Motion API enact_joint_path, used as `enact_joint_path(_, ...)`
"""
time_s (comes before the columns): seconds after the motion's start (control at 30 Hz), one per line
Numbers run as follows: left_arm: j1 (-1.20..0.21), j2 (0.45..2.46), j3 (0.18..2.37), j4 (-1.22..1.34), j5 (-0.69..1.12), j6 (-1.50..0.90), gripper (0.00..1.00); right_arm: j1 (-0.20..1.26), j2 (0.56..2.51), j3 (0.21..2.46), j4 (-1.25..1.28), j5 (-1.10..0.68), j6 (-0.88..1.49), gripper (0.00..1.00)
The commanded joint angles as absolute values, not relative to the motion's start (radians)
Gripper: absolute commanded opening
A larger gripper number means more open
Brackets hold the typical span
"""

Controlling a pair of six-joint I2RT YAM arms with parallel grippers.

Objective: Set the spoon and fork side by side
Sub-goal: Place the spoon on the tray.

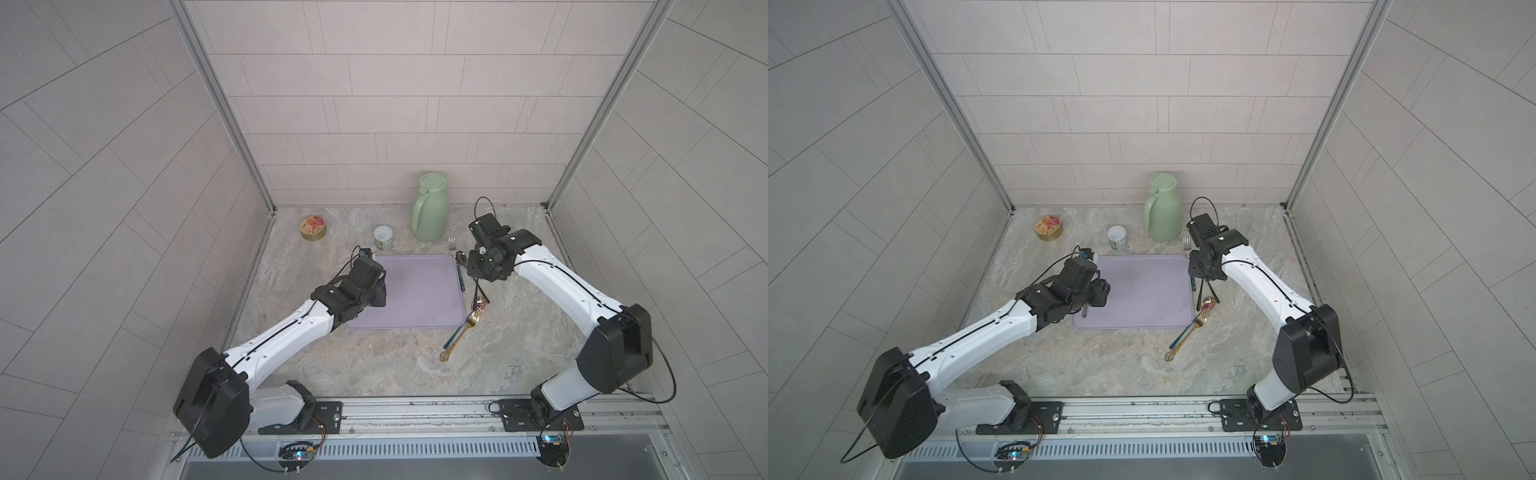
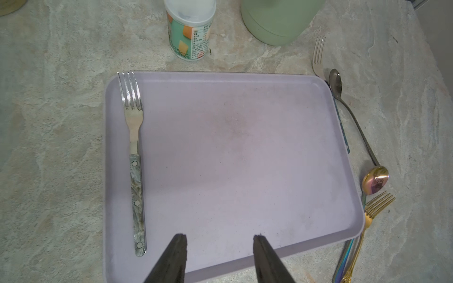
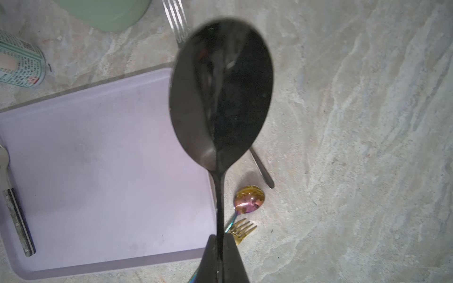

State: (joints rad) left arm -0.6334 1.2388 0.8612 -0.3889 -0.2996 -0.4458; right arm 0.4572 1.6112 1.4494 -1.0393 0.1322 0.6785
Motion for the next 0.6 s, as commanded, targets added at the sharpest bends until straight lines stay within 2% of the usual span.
enact_joint_path(0.0, -0.629, 1.187, 0.838, -0.393, -0.355, -0.462, 0.46, 0.531, 1.714, 1.560, -1.080, 0.160, 0.714, 0.05)
enact_joint_path(0.2, -0.623, 1.119, 0.804, -0.388, -0.416, -0.484, 0.44, 0.617, 1.943, 1.779, -1.116, 0.145, 0.728, 0.05)
enact_joint_path(0.57, -0.622, 1.071, 0.778, -0.365, -0.412, -0.483, 0.44, 0.703, 2.292, 2.125, -1.171, 0.072, 0.759, 0.05)
